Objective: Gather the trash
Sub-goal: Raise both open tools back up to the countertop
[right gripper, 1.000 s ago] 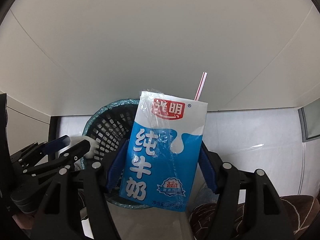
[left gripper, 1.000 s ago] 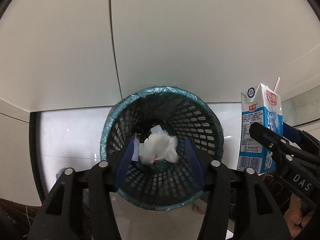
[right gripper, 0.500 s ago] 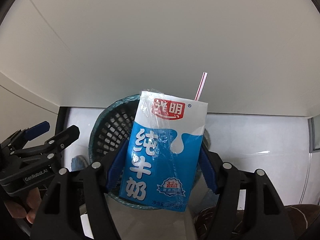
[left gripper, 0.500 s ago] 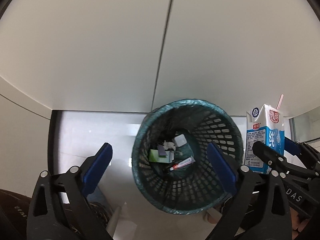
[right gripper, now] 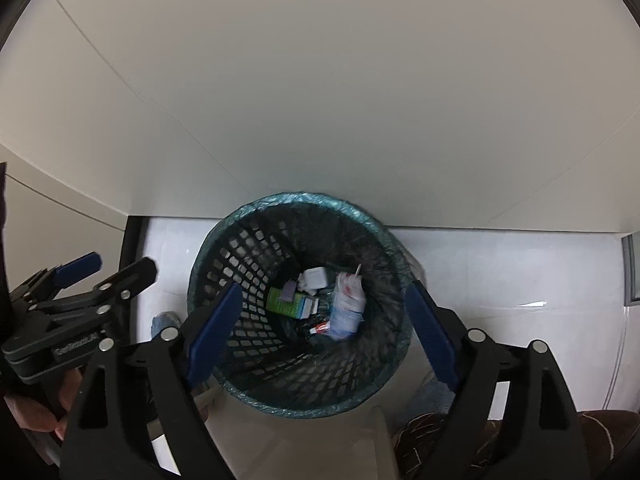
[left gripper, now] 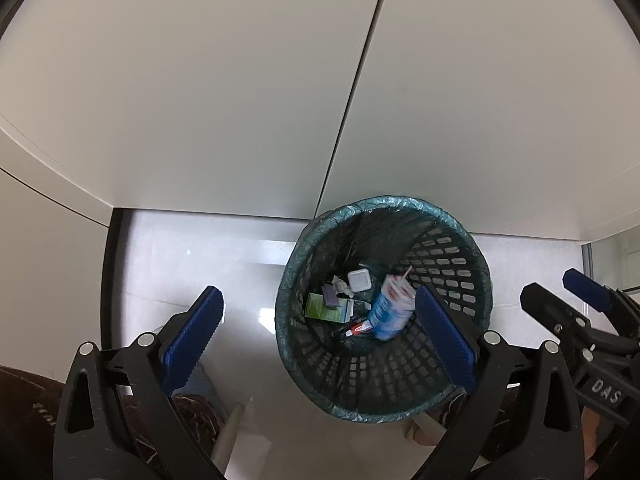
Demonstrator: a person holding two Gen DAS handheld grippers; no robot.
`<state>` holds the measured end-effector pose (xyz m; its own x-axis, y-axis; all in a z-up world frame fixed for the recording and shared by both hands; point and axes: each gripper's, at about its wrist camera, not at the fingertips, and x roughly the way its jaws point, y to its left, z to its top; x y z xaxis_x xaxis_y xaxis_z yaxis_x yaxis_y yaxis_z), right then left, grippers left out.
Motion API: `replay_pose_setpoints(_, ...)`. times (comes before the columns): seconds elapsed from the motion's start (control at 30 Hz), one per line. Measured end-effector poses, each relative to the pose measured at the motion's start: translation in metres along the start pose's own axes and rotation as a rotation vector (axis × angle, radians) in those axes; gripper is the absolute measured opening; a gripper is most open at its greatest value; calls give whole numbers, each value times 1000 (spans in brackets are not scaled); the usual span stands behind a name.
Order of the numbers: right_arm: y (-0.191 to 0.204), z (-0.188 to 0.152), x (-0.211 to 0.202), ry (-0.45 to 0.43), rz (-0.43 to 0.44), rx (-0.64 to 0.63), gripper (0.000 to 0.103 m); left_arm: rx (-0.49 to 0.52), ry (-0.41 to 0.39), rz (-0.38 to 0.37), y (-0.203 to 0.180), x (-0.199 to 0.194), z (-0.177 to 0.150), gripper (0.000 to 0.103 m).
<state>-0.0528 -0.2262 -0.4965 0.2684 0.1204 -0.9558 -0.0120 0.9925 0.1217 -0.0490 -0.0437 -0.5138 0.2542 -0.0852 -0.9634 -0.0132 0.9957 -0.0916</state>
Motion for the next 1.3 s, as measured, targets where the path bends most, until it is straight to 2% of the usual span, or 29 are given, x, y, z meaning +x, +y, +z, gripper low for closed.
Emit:
replay_pose_setpoints(0.1, 0, -1, -11, -17, -26, 4, 82, 23, -20, 8, -4, -15, 1, 95)
replay_pose_setpoints(0.23, 5, -1, -36, -54, -59, -5, 87, 4, -47, -25, -4, -44, 3, 96)
replay_pose_setpoints(0.4, 10, -1, -85, -137, -68, -6, 90, 59, -106, -17, -7, -91, -3, 96)
replay_pose_setpoints(0.73, 26, 2, -179, -276, -67, -25, 93, 32, -217, -33, -8, -184, -2, 97)
replay_pose_setpoints(1.1, 48, 12, -305, -491, -50, -84, 96, 23, -366, -69, -8, -312, -1, 97)
replay_pose_setpoints(1.3, 54, 24, -367, -587, -29, -90, 96, 34, -490, -63, -9, -388, 4, 97)
